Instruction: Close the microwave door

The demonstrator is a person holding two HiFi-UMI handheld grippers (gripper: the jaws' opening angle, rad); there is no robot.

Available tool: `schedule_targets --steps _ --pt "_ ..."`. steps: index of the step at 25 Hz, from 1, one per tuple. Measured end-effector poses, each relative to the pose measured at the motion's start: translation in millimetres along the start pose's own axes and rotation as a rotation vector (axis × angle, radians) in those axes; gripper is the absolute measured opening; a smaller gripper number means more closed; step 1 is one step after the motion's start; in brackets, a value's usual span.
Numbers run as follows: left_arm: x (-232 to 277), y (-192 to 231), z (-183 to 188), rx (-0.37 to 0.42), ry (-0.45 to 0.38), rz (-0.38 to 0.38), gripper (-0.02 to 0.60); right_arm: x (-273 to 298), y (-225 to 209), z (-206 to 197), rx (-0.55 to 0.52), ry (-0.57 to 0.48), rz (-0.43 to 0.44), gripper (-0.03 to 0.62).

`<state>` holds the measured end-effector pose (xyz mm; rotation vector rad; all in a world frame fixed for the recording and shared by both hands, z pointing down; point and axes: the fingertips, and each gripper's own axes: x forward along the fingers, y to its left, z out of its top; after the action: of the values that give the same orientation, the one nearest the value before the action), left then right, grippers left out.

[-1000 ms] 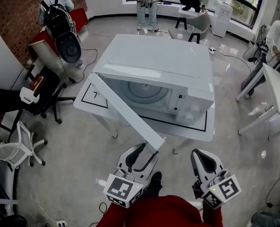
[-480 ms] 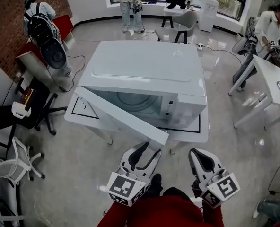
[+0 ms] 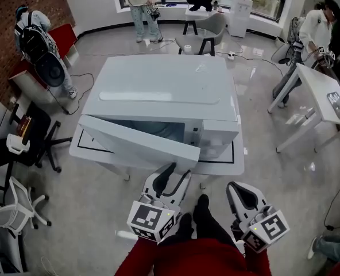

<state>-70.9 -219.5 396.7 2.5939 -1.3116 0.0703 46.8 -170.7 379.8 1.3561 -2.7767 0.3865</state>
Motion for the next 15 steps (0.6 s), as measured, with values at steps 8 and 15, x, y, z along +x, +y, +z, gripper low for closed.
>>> schedule_targets --steps 8,15 --pt "19.4 15.9 2.9 0.04 0.016 0.083 0.124 4.4 -18.6 -0.9 0.02 0.012 0.0 0.015" --pt "33.9 31.2 7.4 0.062 0.026 0.138 0.054 16.1 -25.8 -0.6 0.039 0.029 0.012 0.014"
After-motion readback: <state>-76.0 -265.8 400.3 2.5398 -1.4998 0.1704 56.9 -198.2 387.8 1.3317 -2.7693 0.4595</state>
